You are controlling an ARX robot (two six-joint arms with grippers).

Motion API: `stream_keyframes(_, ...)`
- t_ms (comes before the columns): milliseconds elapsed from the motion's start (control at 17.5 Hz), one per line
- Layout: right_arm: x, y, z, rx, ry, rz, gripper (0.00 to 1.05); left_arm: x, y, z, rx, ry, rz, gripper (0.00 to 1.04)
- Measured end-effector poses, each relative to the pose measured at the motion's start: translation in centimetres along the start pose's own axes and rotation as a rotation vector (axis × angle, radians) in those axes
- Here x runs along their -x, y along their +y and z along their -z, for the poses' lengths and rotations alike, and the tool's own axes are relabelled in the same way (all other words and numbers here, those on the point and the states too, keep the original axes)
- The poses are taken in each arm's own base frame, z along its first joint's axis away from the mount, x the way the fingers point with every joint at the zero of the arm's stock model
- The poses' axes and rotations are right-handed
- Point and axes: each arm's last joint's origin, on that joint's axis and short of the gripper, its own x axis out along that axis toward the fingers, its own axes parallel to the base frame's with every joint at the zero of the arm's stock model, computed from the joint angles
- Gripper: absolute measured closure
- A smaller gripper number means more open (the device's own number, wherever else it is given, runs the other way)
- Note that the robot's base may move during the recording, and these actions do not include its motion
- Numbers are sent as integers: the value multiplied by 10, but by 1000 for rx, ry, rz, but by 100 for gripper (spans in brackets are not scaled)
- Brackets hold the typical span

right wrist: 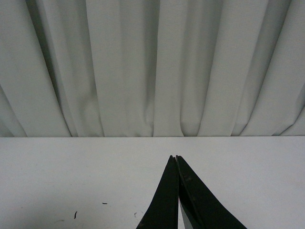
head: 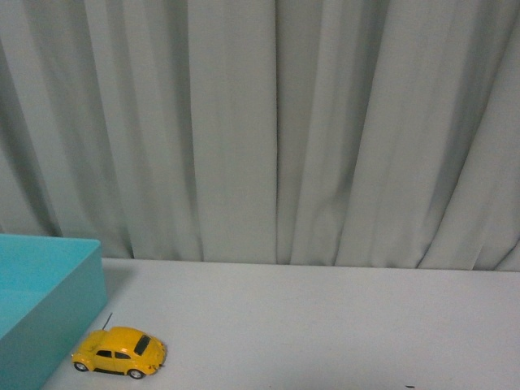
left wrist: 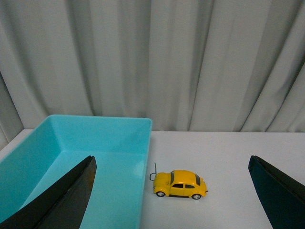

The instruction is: Wind up and store yellow beetle toy

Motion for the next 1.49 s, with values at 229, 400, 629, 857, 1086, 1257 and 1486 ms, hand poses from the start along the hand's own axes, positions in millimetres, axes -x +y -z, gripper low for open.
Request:
stream_keyframes(229,11,0,1,0,-8,-1,103,0,0,0,0,0,0,7)
stream_keyframes(400,11,0,4,0,19,0,103,0,0,0,0,-1,0,7)
stream_keyframes(629,11,0,3,0,7,0,76,0,0,0,0,0,0,7)
stream_keyframes(857,11,0,3,0,7,0,27,0,0,0,0,0,0,7)
stream_keyframes(1086,11,0,3,0,7,0,7,0,0,1,8,16,-8,7)
stream_keyframes(1257,11,0,3,-1,8,1,7,-21,5,-32,230,247,-397,7)
stream_keyframes(1486,11,0,3,-1,8,1,7,-88,16,-60,131,198,-332,7)
